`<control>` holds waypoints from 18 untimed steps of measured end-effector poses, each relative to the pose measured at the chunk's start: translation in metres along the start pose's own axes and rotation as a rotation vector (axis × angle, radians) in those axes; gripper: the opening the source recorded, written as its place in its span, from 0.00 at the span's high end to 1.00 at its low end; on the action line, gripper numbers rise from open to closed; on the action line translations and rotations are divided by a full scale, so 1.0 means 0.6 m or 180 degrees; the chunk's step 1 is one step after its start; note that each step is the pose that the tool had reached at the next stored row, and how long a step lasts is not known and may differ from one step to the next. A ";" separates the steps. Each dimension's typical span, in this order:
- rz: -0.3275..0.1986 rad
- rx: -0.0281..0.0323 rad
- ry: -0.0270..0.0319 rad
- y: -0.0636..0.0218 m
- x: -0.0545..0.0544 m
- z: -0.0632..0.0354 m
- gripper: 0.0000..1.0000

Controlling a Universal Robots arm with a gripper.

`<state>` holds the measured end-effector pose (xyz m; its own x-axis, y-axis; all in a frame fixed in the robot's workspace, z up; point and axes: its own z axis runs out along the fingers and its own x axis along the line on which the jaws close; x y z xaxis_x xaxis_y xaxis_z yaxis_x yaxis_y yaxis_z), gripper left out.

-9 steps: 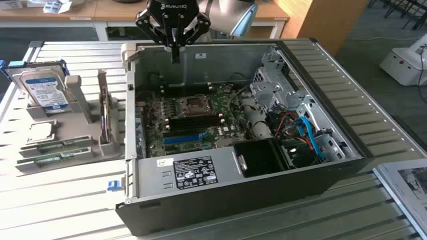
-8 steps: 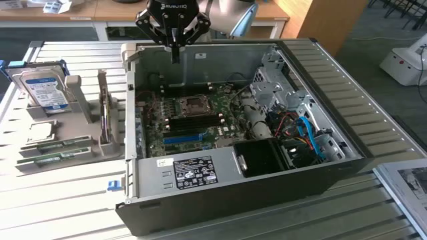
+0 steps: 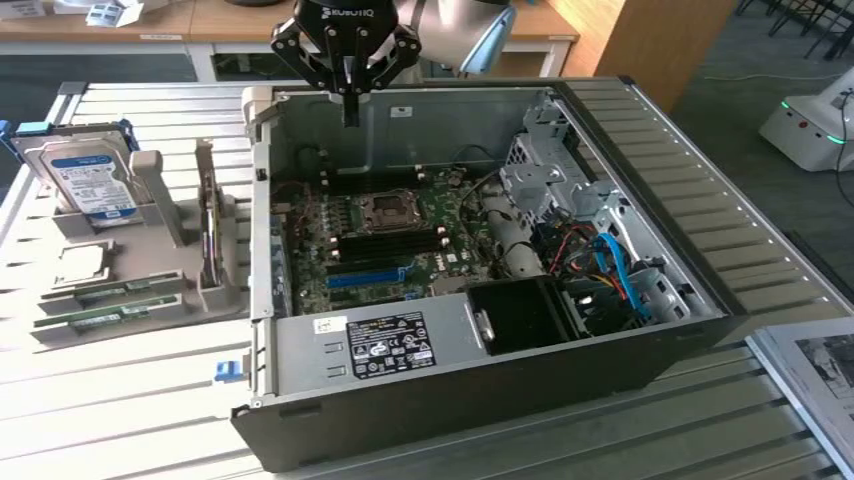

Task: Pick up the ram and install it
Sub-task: 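Reach for the ram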

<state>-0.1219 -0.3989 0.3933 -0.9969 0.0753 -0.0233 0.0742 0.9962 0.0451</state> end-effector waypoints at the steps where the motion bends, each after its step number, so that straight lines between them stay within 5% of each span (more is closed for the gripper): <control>1: 0.0000 0.0000 0.0000 0.000 0.000 0.000 0.90; 18: 0.0000 0.0000 0.0000 -0.003 0.039 -0.001 0.90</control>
<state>-0.1454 -0.3988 0.3933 -0.9969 0.0754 -0.0233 0.0742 0.9962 0.0451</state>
